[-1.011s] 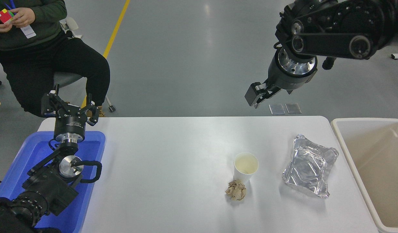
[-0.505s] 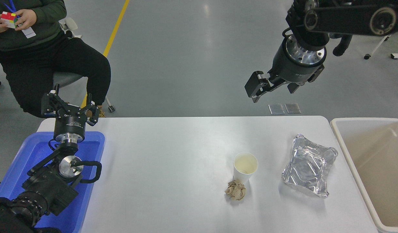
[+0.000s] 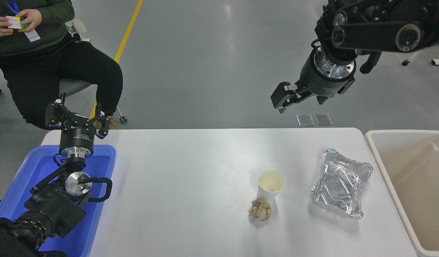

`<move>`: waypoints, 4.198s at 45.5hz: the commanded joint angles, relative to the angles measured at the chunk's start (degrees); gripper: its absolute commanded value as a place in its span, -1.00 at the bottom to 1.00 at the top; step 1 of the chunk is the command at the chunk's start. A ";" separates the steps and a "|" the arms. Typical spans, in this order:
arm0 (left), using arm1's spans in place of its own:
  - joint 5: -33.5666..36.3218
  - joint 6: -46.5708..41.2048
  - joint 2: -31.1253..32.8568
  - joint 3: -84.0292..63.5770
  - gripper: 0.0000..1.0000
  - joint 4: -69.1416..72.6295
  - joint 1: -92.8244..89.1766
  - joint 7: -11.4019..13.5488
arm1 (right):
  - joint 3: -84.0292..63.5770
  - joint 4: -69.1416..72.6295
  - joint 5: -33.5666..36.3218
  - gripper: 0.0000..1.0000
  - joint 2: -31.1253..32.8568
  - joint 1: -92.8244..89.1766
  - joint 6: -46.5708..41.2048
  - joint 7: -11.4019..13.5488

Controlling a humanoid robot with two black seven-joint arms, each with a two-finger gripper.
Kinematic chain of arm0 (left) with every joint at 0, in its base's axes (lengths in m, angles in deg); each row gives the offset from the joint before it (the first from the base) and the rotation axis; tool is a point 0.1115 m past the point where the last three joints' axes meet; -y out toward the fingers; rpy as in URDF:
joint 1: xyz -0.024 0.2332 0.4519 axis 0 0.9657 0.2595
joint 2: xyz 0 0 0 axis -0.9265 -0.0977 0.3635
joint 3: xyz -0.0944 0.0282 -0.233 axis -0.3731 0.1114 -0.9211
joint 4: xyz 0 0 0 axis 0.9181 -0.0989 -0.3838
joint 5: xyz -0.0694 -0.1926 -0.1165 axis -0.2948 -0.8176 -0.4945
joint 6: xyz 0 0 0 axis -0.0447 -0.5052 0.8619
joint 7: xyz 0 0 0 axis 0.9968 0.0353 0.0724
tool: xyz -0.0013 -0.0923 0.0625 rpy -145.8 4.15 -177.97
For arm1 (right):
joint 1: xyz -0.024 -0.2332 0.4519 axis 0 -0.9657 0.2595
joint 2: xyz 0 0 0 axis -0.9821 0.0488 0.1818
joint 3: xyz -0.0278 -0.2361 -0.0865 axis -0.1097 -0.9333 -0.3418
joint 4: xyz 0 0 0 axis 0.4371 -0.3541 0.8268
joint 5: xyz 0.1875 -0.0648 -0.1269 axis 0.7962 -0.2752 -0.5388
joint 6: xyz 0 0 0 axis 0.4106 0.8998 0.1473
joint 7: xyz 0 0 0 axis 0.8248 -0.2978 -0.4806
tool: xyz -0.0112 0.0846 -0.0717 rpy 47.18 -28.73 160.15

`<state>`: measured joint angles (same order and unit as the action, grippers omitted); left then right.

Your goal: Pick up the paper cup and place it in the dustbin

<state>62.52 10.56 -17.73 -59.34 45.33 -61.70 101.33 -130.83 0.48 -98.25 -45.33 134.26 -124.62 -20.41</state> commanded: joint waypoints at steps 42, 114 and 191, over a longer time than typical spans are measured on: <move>0.00 -0.02 -0.02 0.00 0.98 0.00 0.04 0.00 | 11.04 -19.06 -8.24 1.00 -5.87 -37.71 7.17 1.67; 0.00 0.07 -0.02 0.00 0.98 0.00 0.04 0.00 | 12.98 -15.29 -11.93 -1.00 1.42 -28.68 0.32 0.70; 0.00 -0.02 -0.02 0.00 0.98 0.00 -0.04 0.00 | 61.12 -49.72 -2.00 -1.00 39.58 -54.66 34.77 0.88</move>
<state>62.53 10.54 -17.71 -59.34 45.32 -61.67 101.33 -93.69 -38.48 -101.23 -4.22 101.86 -100.56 -19.48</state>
